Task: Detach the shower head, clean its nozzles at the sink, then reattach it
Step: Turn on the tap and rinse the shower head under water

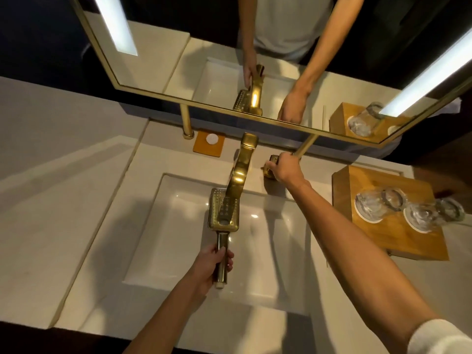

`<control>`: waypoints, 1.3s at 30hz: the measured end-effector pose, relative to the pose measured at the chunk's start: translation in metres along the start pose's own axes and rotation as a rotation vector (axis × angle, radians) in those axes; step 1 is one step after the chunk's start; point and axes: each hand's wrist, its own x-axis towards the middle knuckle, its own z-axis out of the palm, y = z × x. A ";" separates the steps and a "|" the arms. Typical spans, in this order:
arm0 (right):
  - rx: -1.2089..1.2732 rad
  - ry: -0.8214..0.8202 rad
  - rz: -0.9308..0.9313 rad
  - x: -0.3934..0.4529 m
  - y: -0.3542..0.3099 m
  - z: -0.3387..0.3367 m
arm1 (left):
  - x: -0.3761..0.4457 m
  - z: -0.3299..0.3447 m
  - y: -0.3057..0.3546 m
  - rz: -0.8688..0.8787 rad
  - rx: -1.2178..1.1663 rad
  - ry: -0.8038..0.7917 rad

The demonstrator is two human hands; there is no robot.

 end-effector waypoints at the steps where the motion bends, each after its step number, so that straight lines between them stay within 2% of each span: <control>1: -0.029 0.010 -0.007 0.002 -0.001 0.002 | 0.003 -0.001 -0.002 -0.003 -0.004 0.002; 5: -0.172 -0.008 -0.062 0.002 -0.010 0.003 | 0.011 -0.005 -0.008 -0.007 0.015 0.003; 19: -0.421 -0.102 -0.223 0.010 -0.003 -0.005 | 0.032 -0.019 -0.016 -0.019 0.091 0.006; 30: -0.538 -0.200 -0.344 0.013 0.003 -0.015 | 0.040 -0.025 -0.017 -0.023 0.122 -0.032; 39: -0.566 -0.228 -0.358 0.017 0.008 -0.015 | 0.046 -0.027 -0.016 -0.047 0.141 -0.020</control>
